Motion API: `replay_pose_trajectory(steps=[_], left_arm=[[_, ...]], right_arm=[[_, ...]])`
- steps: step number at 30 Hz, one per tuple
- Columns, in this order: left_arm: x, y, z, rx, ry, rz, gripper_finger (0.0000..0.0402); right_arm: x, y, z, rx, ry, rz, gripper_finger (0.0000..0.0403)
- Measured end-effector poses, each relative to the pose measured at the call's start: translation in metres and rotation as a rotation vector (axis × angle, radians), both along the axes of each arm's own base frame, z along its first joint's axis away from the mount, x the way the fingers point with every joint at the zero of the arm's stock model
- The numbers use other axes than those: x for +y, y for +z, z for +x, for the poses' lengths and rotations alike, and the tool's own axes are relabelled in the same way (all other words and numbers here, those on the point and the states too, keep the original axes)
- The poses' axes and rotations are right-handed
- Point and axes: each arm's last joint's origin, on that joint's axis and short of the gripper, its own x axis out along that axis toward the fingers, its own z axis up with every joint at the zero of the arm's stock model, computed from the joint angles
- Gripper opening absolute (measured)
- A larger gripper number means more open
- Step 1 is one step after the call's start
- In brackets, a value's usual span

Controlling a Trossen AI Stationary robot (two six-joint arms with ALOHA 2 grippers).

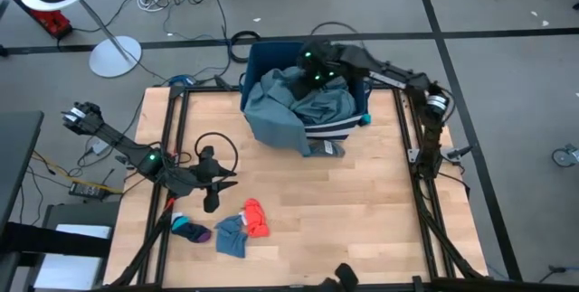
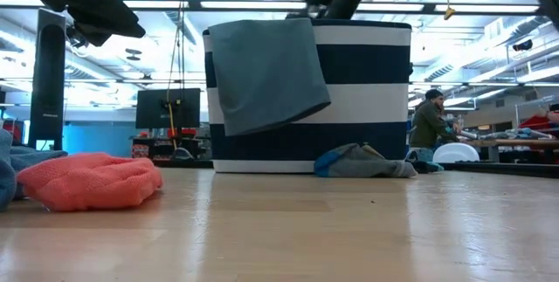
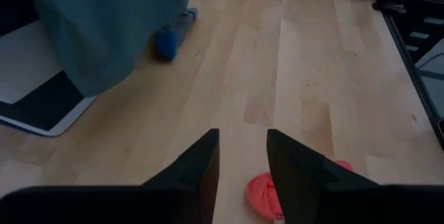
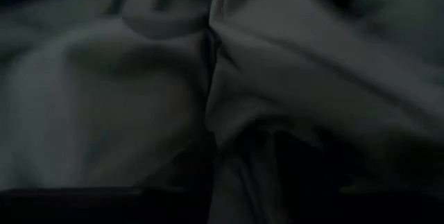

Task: Sort clothes
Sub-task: Put the light blue pants into the laundry organizer

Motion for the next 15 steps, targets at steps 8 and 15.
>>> replay_pose_trajectory(steps=[8, 15], left_arm=[[0.0, 0.0, 0.0, 0.001, 0.001, -0.002, 0.0126], [0.0, 0.0, 0.0, 0.0, 0.002, -0.002, 0.0126]], right_arm=[[0.04, 0.07, -0.042, -0.112, 0.006, -0.115, 0.0173], [0.1, 0.108, -0.07, -0.185, 0.1, -0.108, 0.017]])
